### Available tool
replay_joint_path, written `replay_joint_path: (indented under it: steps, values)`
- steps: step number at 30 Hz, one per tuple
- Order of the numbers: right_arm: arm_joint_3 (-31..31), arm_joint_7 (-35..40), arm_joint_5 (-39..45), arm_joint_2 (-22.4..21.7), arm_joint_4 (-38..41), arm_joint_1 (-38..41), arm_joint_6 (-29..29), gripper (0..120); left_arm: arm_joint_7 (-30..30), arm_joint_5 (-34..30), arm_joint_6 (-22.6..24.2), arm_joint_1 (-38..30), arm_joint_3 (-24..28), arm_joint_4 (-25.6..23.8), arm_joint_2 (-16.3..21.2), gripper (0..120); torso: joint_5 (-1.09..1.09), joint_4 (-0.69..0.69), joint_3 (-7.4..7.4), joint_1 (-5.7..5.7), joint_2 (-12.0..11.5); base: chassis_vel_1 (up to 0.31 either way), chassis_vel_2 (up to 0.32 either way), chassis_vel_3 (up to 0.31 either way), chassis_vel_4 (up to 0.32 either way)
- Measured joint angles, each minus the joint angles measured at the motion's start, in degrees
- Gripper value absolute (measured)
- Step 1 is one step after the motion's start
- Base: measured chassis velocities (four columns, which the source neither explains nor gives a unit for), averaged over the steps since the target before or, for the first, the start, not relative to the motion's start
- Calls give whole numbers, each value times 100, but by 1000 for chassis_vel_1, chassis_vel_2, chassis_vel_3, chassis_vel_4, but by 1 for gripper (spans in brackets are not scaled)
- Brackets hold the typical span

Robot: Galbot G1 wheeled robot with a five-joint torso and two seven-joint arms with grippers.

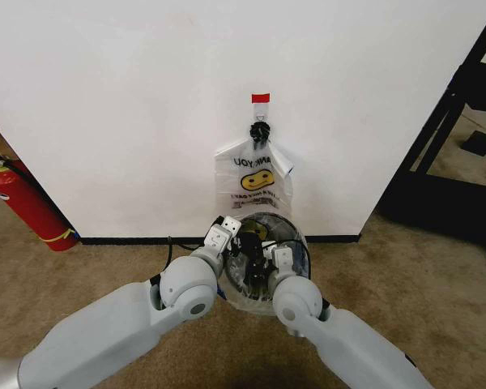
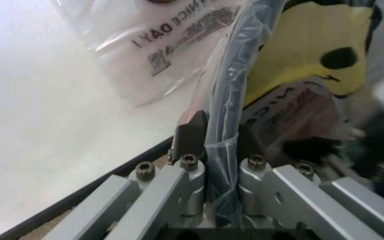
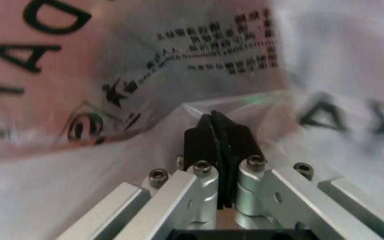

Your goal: Pick up the garbage bag from the wall and place it over the trash bin.

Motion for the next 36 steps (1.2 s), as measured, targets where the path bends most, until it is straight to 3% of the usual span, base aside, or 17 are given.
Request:
replay_joint_path:
  steps: [7,19,36]
  values:
    - [-52,146,386,204,-336,277,-67,0,7,0,0,58,-11,-247,85,1,0,-1,0,0,0,0,0,0,0]
    - [-71,3,364,465,-896,395,-96,0,28,-235,2,128,-126,-731,258,1,0,0,-1,0,0,0,0,0,0]
    - [-67,-69,278,455,-943,378,-91,0,46,-325,-4,177,-204,-746,314,1,1,-1,0,0,0,0,0,0,0]
